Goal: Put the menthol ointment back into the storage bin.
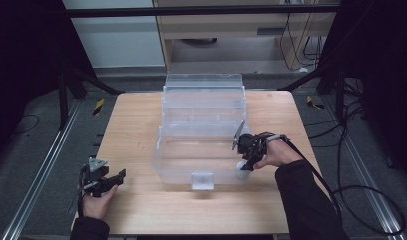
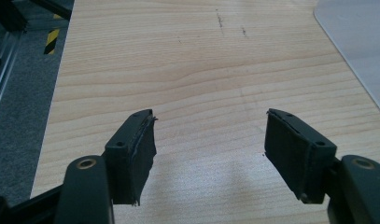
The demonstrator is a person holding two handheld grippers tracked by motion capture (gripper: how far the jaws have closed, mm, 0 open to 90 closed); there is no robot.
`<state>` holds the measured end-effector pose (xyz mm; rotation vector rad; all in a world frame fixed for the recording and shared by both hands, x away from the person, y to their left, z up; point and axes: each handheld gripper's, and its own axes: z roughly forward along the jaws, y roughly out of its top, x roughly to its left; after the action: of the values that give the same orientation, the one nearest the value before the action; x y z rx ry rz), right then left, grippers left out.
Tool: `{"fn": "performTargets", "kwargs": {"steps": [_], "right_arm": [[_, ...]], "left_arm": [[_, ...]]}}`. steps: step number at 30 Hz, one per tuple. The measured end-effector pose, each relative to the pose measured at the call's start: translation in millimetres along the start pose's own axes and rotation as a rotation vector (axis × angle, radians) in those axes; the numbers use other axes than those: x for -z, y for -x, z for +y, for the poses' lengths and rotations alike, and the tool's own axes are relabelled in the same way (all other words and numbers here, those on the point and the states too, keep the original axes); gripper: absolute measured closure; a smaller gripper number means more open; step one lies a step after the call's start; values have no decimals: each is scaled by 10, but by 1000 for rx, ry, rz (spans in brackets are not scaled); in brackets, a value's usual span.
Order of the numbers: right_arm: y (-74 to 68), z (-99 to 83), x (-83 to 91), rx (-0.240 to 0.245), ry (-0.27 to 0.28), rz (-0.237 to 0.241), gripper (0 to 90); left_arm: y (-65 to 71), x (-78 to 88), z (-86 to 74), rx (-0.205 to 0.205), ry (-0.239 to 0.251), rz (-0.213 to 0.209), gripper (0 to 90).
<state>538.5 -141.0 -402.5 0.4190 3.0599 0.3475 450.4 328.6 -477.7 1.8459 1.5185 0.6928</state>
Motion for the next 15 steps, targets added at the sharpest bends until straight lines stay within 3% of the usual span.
{"fn": "performTargets", "kwargs": {"steps": [4, 6, 9, 10, 11, 13, 14, 15], "right_arm": [[-11, -18, 77, -32, 42, -26, 455], [-31, -54, 176, -92, 96, -53, 400], [-79, -110, 303, -133, 165, -102, 354], [-79, -110, 303, -133, 165, -102, 354], [-114, -184, 383, -165, 243, -129, 314], [-137, -252, 430, -200, 299, -155, 281], [-137, -252, 430, -200, 299, -155, 281], [-155, -359, 479, -260, 365, -209, 267]], "left_arm": [[-4, 5, 0, 4, 1, -3, 330], [1, 8, 0, 4, 1, -3, 330], [8, 9, 1, 2, 0, -4, 331], [8, 9, 1, 2, 0, -4, 331], [12, 9, 1, 2, 0, -5, 332], [14, 11, 1, 3, 1, -6, 334], [14, 11, 1, 3, 1, -6, 336], [14, 12, 1, 4, 1, -7, 338]]}}
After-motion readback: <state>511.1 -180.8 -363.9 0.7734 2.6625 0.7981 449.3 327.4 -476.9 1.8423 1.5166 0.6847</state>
